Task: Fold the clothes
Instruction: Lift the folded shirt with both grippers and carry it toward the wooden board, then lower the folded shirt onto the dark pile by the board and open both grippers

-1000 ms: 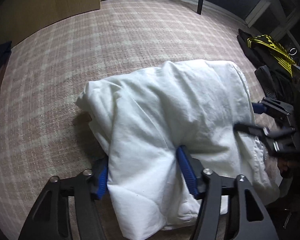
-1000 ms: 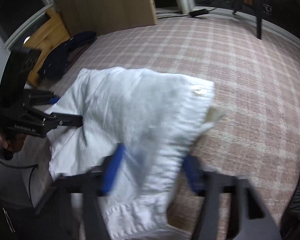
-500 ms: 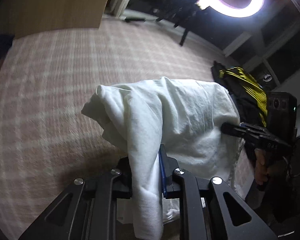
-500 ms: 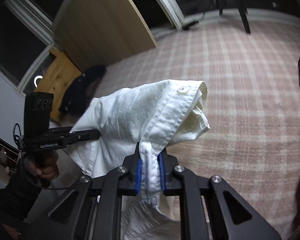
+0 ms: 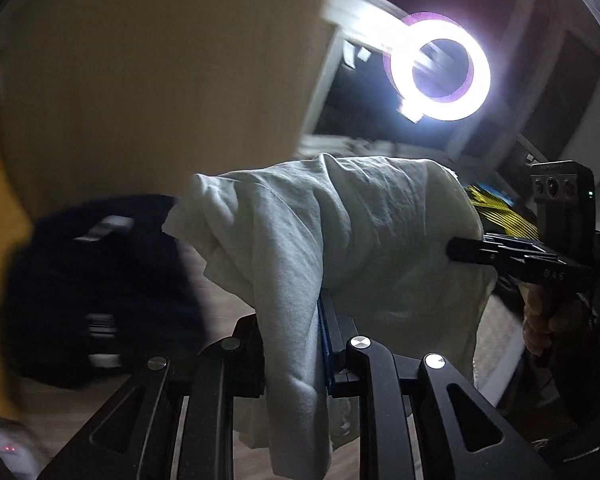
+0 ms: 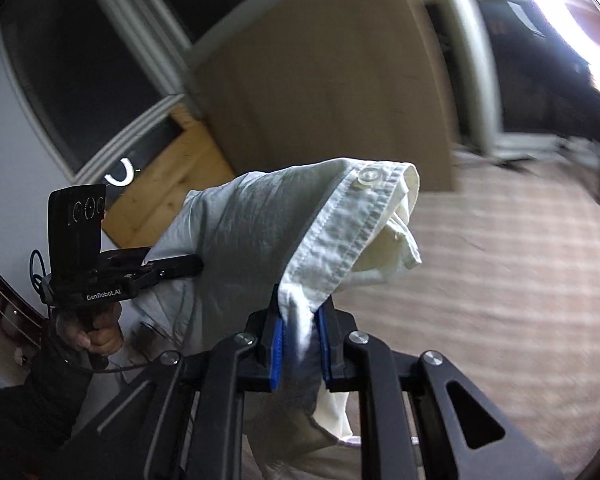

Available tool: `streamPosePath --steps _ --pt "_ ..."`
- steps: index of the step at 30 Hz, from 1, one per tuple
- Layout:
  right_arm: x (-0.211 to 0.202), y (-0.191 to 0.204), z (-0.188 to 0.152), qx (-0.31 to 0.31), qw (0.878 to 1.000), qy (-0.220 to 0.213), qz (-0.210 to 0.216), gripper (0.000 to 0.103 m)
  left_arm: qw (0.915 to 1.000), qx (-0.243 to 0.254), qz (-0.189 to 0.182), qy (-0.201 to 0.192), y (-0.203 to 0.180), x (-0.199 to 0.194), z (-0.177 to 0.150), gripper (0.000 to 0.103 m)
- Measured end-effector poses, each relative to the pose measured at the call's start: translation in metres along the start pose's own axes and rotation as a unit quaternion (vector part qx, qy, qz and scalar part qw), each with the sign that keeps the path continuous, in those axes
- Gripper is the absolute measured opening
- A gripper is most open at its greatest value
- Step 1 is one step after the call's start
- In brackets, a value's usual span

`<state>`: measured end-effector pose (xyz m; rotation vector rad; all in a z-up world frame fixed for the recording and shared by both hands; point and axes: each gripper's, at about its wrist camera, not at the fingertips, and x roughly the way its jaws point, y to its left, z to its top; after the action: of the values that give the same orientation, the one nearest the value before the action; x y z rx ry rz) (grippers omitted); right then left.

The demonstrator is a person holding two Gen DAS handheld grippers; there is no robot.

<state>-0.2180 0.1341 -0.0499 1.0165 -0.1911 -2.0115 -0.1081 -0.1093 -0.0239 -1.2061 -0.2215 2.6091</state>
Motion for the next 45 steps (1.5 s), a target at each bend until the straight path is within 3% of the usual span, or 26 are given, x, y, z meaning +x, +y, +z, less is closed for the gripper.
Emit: streamPosePath --steps 4,11,20,23,24,26,27,29,30,35,38,41,45 --pt "0.061 0.056 0.031 -0.014 1.0 0.001 0.026 0.014 0.9985 -0.003 0.054 -0.007 0.066 -0.028 0.007 0.019" --pt "0.147 0.061 0.049 0.01 0.999 0.032 0.02 0.014 0.9944 -0.025 0.101 0.013 0.166 -0.027 0.015 0.019" --pt "0.253 0.062 0.069 0.037 0.997 0.074 0.009 0.014 0.9933 -0.047 0.087 0.06 0.233 0.058 0.018 0.019" --pt "0.272 0.046 0.066 0.037 0.995 0.088 -0.001 0.014 0.9903 -0.061 0.091 0.085 0.251 0.092 0.01 0.029" --pt "0.276 0.041 0.063 0.037 0.994 0.099 -0.005 0.016 0.9896 -0.06 0.094 0.091 0.253 0.098 0.008 0.035" --pt "0.283 0.032 0.058 0.035 0.992 0.119 -0.013 0.021 0.9892 -0.052 0.098 0.095 0.254 0.101 0.007 0.036" --pt "0.277 0.028 0.057 0.032 0.992 0.118 -0.007 0.024 0.9892 -0.046 0.102 0.094 0.252 0.097 0.006 0.039" --pt "0.256 0.021 0.056 0.028 0.993 0.117 -0.01 0.038 0.9881 -0.033 0.124 0.084 0.246 0.082 0.007 0.042" --pt "0.245 0.018 0.056 0.028 0.993 0.116 -0.016 0.039 0.988 -0.03 0.129 0.079 0.245 0.079 0.009 0.042" --pt "0.194 0.019 0.077 -0.003 0.998 0.043 -0.039 0.039 0.9889 -0.025 0.137 0.053 0.245 0.078 0.023 0.041" --pt "0.201 0.038 0.097 -0.044 0.998 0.013 -0.037 0.039 0.989 -0.022 0.141 0.038 0.246 0.077 0.032 0.04" --pt "0.239 0.046 0.108 -0.048 0.998 0.027 -0.018 0.039 0.9889 -0.018 0.145 0.023 0.246 0.076 0.04 0.04" --pt "0.287 0.036 0.104 -0.062 0.995 0.055 -0.063 0.039 0.9855 -0.041 0.159 0.043 0.277 0.113 0.041 0.044"
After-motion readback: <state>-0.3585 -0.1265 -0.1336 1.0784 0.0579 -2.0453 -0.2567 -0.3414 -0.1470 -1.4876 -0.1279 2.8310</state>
